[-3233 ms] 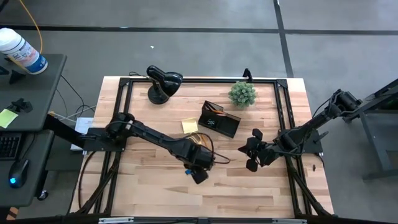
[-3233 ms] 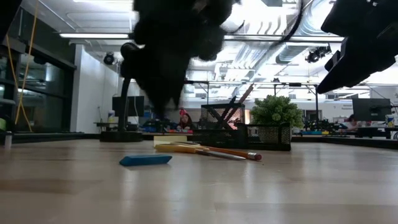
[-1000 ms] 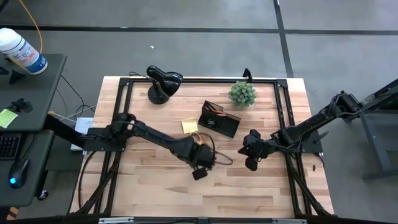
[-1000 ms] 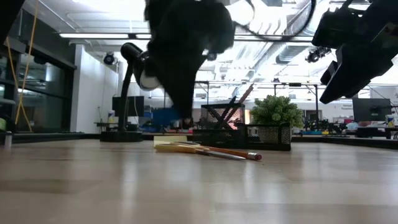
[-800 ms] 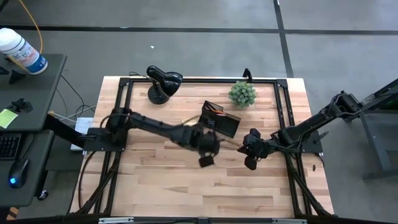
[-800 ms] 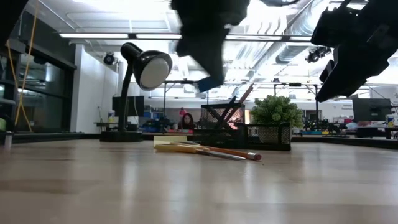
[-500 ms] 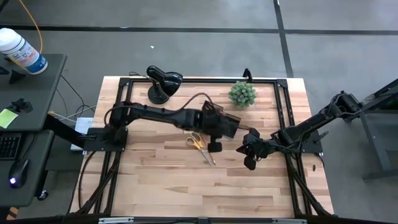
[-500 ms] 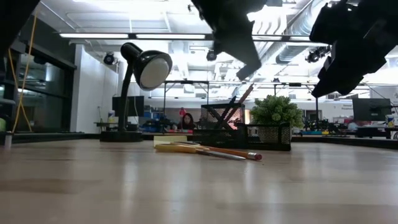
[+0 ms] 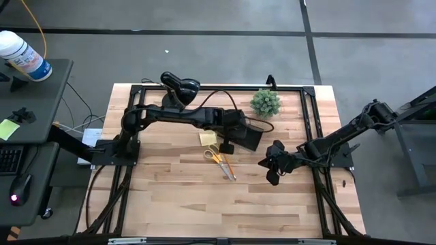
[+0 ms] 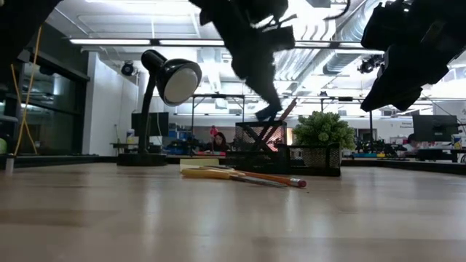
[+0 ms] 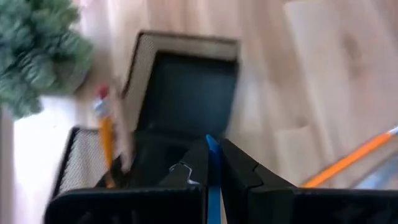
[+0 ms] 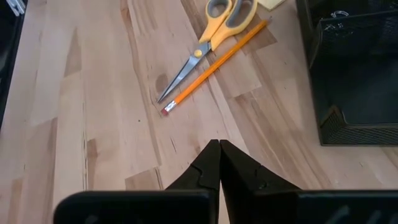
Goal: Pick and place office supplies into organizer
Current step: Put the eraser into the desk organizer, then put the yellow pencil into the desk organizer
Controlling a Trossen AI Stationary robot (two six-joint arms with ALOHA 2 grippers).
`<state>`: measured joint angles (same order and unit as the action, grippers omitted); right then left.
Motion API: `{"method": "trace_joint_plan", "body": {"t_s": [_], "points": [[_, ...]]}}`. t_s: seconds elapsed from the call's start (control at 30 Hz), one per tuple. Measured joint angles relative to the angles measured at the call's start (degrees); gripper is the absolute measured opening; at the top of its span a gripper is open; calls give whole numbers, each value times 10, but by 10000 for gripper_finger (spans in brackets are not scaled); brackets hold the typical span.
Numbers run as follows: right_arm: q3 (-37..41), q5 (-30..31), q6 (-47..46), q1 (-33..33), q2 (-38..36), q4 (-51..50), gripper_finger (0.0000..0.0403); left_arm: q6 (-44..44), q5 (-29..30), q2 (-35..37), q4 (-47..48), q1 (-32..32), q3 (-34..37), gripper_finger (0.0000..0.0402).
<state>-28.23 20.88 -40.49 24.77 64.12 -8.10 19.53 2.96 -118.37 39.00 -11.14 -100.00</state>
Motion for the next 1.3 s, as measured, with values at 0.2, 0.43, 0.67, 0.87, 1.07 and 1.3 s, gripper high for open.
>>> {"method": "trace_joint_plan", "body": {"t_s": [0.2, 0.43, 0.67, 0.87, 1.07, 1.3], "points": [[0, 9, 0, 0, 0, 4, 7, 40, 42, 0, -2, -6, 34, 1], [0, 15, -2, 0, 0, 13, 4, 71, 76, 0, -31, -2, 67, 1], [0, 17, -2, 0, 0, 25, 4, 73, 98, 0, -61, -1, 80, 23], [0, 29, -2, -1, 0, 29, 4, 75, 117, 0, -62, -1, 80, 59], [0, 30, -2, -1, 0, 29, 6, 73, 134, 0, -60, -1, 80, 84], [0, 30, 0, -1, 0, 29, 3, -14, 46, 1, -4, 17, 80, 89]]}}
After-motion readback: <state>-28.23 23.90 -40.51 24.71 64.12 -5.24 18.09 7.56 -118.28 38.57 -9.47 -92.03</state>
